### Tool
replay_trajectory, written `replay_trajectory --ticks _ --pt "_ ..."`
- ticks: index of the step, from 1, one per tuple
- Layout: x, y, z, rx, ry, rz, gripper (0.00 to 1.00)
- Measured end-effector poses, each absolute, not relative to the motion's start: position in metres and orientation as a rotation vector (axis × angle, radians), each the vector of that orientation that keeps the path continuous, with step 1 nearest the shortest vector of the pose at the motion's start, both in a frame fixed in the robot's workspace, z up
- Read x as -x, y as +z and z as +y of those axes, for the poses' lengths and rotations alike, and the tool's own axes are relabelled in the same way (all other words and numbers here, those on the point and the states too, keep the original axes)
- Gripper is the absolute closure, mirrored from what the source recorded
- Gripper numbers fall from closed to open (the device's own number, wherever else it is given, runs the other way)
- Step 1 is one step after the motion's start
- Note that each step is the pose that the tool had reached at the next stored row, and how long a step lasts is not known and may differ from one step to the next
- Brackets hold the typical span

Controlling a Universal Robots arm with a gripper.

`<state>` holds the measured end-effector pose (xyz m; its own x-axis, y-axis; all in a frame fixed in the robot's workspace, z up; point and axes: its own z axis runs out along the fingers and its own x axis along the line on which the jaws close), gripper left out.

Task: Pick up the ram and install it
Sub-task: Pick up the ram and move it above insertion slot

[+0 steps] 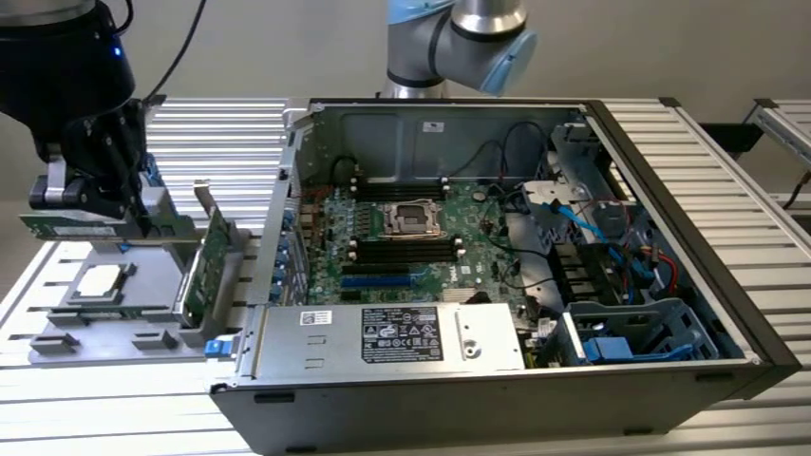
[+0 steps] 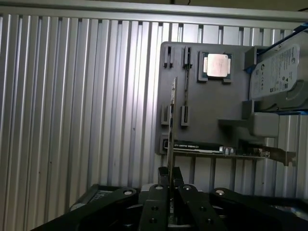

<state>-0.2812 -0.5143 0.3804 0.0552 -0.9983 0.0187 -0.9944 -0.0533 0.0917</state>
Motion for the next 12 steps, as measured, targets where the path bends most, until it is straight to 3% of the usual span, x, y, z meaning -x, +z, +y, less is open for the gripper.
replay_trajectory --ticks 12 --pt "0.256 0.385 -0.512 -2.242 -0.075 -2.084 0.86"
